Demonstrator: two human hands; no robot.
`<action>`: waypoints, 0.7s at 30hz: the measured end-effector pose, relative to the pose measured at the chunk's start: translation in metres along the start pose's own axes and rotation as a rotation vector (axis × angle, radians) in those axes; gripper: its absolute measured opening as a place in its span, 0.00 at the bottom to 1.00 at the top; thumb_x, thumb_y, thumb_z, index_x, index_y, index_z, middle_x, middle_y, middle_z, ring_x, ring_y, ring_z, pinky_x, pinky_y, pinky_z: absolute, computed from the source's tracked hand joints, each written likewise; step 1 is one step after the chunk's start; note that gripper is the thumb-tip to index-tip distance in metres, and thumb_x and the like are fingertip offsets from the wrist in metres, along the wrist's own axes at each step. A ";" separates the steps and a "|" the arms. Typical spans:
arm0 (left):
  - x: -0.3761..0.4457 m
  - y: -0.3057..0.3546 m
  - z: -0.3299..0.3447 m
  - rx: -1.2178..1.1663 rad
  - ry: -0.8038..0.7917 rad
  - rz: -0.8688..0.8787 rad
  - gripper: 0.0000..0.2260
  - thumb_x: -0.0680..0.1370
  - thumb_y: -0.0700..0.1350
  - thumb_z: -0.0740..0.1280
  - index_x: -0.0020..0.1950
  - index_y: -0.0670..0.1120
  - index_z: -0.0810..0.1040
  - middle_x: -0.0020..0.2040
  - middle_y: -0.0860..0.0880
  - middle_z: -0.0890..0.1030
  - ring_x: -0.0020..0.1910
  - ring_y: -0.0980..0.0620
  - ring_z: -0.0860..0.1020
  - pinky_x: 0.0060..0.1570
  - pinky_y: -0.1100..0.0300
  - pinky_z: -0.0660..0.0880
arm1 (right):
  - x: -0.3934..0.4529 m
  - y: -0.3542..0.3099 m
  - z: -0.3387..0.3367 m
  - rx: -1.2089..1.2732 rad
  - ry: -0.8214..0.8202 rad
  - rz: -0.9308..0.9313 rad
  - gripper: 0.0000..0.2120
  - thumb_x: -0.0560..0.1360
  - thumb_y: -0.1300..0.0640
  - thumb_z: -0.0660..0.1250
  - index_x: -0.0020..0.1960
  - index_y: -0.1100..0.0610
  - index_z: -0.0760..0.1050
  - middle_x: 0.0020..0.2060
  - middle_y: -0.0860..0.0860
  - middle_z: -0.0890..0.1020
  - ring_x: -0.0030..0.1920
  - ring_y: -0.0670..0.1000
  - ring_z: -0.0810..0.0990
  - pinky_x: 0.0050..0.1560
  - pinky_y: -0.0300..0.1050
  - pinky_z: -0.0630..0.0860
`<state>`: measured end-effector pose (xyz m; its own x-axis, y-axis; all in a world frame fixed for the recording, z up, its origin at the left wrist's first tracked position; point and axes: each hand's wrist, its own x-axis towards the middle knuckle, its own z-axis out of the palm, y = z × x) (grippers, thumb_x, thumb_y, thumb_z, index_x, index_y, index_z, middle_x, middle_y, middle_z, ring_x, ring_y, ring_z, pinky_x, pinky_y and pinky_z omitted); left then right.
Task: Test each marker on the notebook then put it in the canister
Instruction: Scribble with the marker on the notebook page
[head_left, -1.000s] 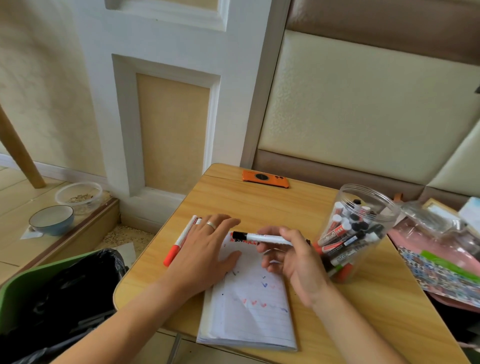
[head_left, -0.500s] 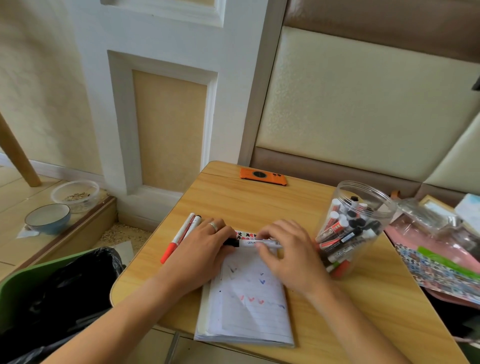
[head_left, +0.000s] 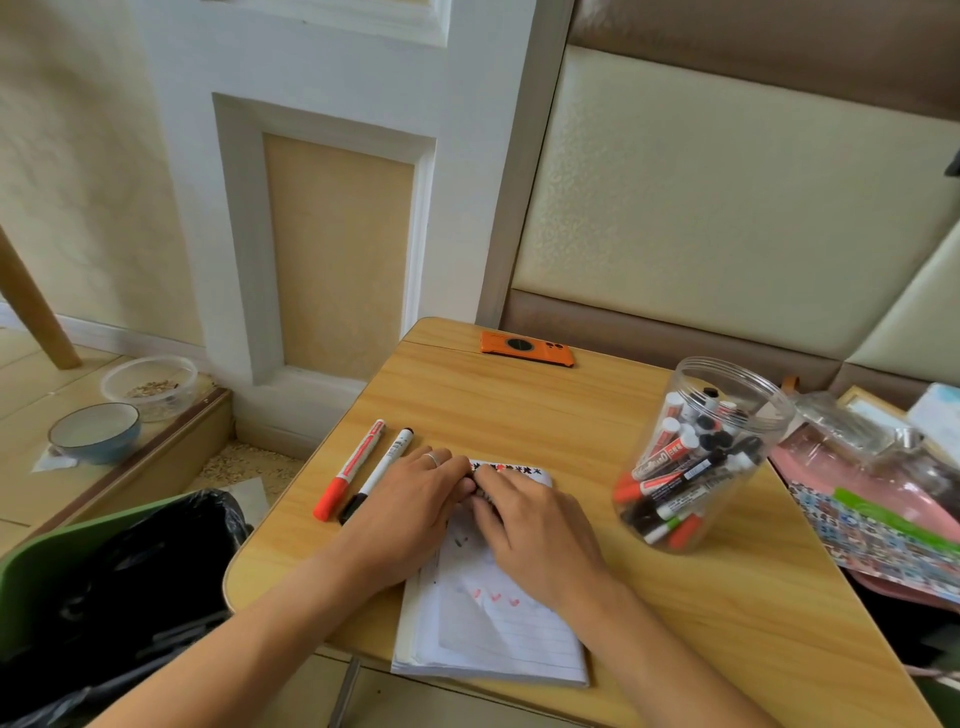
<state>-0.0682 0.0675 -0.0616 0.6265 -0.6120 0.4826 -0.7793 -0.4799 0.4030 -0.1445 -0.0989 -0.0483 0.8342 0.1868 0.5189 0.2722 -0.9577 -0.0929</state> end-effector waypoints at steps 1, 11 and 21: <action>0.001 0.000 0.001 0.002 0.020 -0.002 0.17 0.83 0.54 0.50 0.43 0.46 0.71 0.39 0.53 0.72 0.40 0.53 0.68 0.40 0.54 0.68 | 0.000 0.000 0.000 -0.002 -0.002 0.001 0.07 0.83 0.46 0.54 0.53 0.46 0.69 0.42 0.46 0.81 0.41 0.55 0.80 0.31 0.49 0.72; 0.003 0.005 0.002 -0.014 0.048 0.000 0.19 0.83 0.55 0.50 0.41 0.46 0.71 0.39 0.53 0.72 0.40 0.53 0.68 0.39 0.57 0.66 | -0.001 -0.001 -0.007 0.044 -0.045 0.013 0.13 0.83 0.41 0.50 0.54 0.46 0.70 0.40 0.47 0.84 0.40 0.56 0.80 0.32 0.50 0.69; 0.003 0.004 0.002 0.010 0.038 0.015 0.08 0.80 0.41 0.60 0.41 0.45 0.72 0.38 0.51 0.71 0.40 0.52 0.68 0.38 0.54 0.68 | 0.000 0.001 -0.007 0.027 -0.093 -0.004 0.22 0.82 0.38 0.45 0.60 0.47 0.71 0.40 0.49 0.84 0.41 0.60 0.81 0.32 0.51 0.66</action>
<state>-0.0698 0.0623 -0.0604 0.6150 -0.5946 0.5179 -0.7884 -0.4772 0.3883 -0.1482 -0.1011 -0.0422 0.8734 0.2116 0.4387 0.2878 -0.9508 -0.1144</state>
